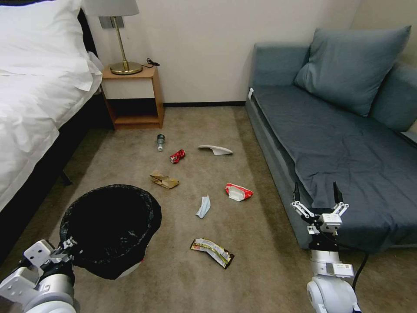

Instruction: Pick up the trash bin, then pick up the garbage on the floor and place it into the trash bin.

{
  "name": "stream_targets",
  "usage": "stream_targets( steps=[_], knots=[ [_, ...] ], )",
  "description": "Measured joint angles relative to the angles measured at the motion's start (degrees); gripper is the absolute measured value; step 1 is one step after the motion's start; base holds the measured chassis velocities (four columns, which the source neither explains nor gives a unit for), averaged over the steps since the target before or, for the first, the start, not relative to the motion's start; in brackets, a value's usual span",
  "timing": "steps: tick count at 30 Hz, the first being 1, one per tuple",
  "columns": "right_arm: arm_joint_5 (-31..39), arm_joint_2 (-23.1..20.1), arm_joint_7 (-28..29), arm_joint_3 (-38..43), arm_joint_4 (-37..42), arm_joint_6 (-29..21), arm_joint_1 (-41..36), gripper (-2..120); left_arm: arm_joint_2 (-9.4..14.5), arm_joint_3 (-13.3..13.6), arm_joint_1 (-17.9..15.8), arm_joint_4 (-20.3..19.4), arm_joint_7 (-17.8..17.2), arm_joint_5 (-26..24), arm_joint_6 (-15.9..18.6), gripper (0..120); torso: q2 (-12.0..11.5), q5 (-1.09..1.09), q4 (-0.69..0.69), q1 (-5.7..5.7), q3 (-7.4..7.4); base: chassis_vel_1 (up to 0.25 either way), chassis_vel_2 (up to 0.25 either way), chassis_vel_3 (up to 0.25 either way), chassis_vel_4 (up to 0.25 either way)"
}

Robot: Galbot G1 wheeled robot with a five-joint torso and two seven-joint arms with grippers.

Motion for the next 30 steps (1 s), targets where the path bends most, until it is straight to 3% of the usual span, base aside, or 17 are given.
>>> stream_targets(
  steps=[14,30],
  knots=[
    [0.01,0.1,-0.04,-0.1,-0.2,0.0,0.09,100,-0.04,0.04,0.16,-0.3,0.04,-0.01,-0.07,5,0.0,0.0,0.0,0.0,0.0,0.04,0.038,0.036,0.039],
    [-0.06,0.06,-0.06,-0.17,0.14,-0.02,-0.26,100,-0.19,-0.05,0.87,-1.16,-0.01,0.12,-0.49,5,0.0,0.0,0.01,-0.01,0.0,0.114,0.12,0.109,0.109]
  ],
)
